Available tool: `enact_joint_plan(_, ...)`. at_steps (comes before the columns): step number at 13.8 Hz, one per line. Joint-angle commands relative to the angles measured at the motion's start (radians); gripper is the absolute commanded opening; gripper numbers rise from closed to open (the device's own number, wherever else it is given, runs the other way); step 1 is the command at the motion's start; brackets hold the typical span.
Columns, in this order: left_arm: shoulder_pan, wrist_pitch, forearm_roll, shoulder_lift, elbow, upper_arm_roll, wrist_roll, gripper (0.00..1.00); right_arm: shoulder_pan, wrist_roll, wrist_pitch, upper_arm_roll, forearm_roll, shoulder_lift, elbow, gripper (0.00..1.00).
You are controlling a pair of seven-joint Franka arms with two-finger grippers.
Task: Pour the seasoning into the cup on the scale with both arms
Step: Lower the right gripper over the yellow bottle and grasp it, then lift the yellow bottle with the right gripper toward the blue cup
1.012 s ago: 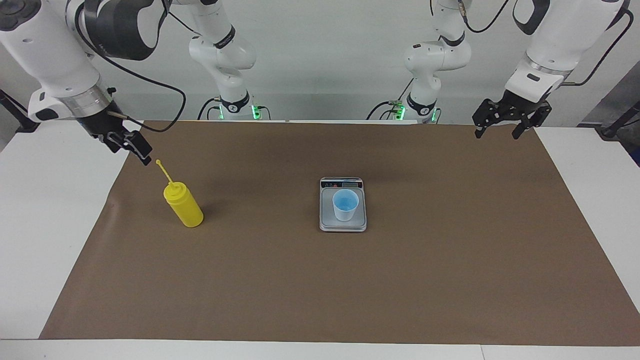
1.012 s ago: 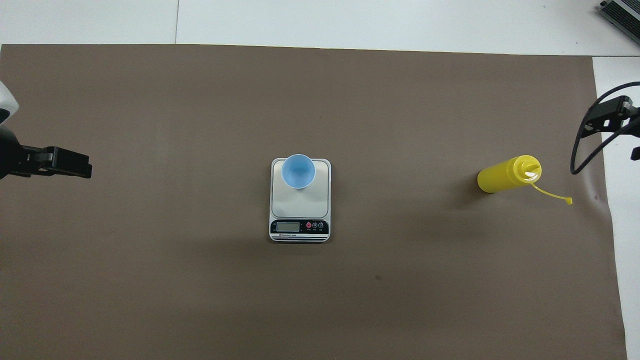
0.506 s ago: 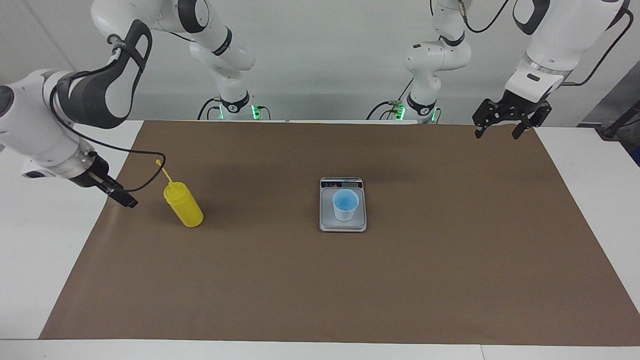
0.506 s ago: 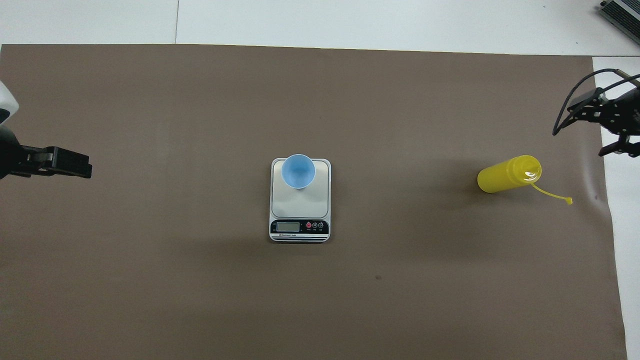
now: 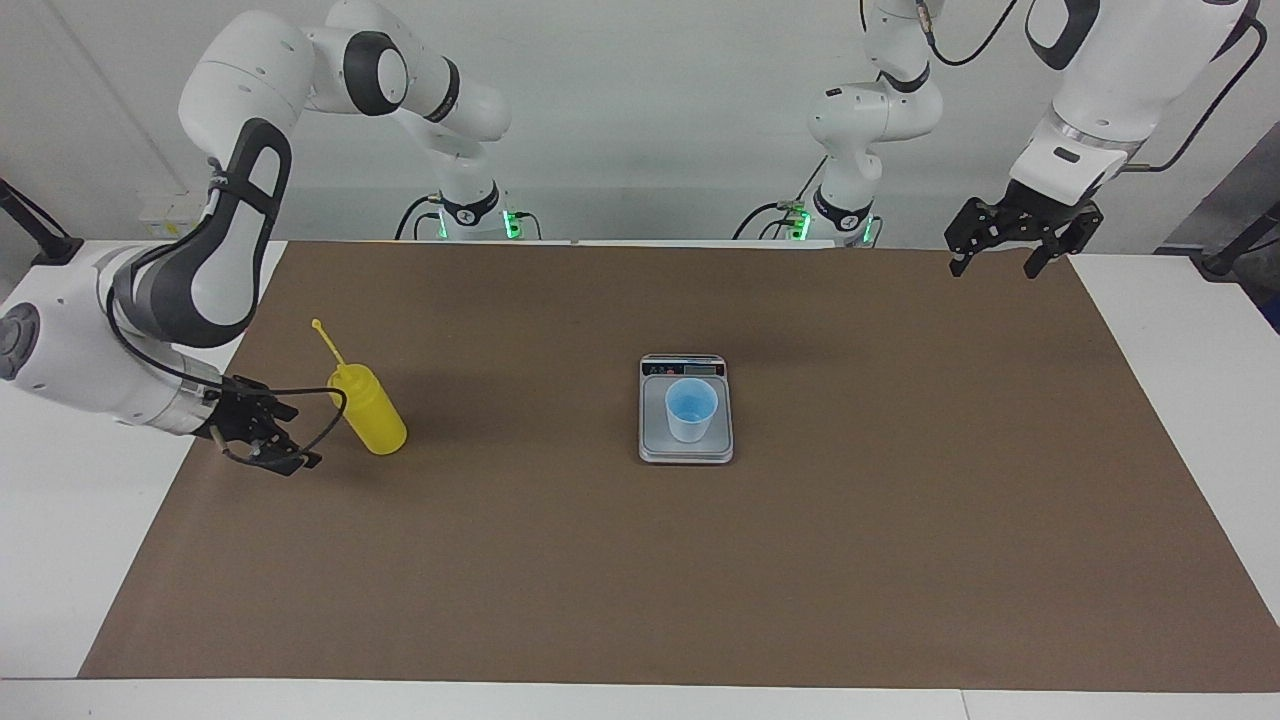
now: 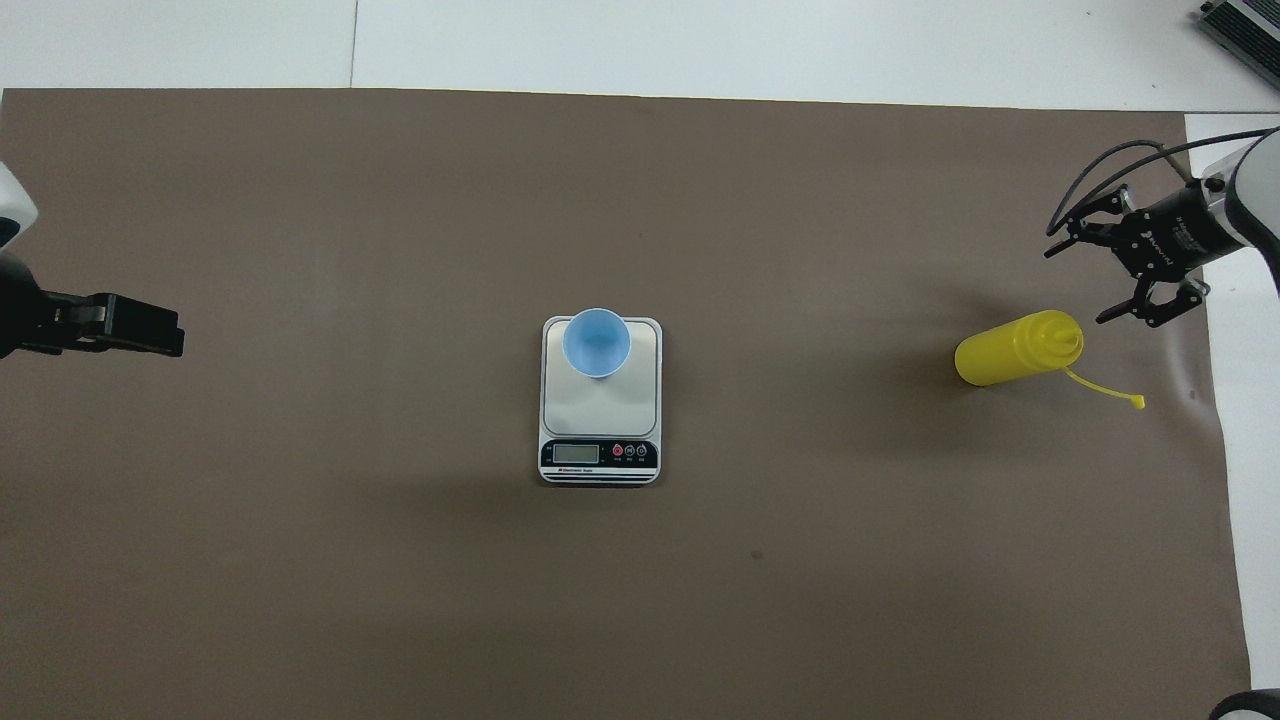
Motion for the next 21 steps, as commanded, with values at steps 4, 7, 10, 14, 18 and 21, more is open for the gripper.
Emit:
enact_joint_plan(4, 0.013, -0.009, -0.012, -0.013, -0.013, -0.004, 0.011, 1.00, -0.084, 0.111, -0.055, 0.010, 0.129, -0.043, -0.163, 1.00)
enact_joint_plan(7, 0.013, -0.009, -0.012, -0.015, -0.013, -0.004, 0.010, 1.00, -0.098, 0.115, -0.073, 0.010, 0.172, -0.074, -0.227, 1.00)
enact_joint_plan(10, 0.013, -0.008, -0.012, -0.013, -0.013, -0.006, 0.011, 1.00, -0.100, 0.201, -0.054, 0.010, 0.256, -0.081, -0.252, 1.00)
enact_joint_plan(14, 0.013, -0.009, -0.012, -0.015, -0.013, -0.004, 0.011, 1.00, -0.118, 0.219, -0.034, 0.009, 0.351, -0.120, -0.342, 1.00)
enact_joint_plan(18, 0.013, -0.009, -0.012, -0.013, -0.013, -0.004, 0.011, 1.00, -0.144, 0.162, -0.035, 0.010, 0.390, -0.146, -0.401, 0.70)
enact_joint_plan(21, 0.013, -0.008, -0.012, -0.013, -0.013, -0.004, 0.010, 1.00, -0.144, 0.153, -0.021, 0.009, 0.421, -0.146, -0.391, 0.00)
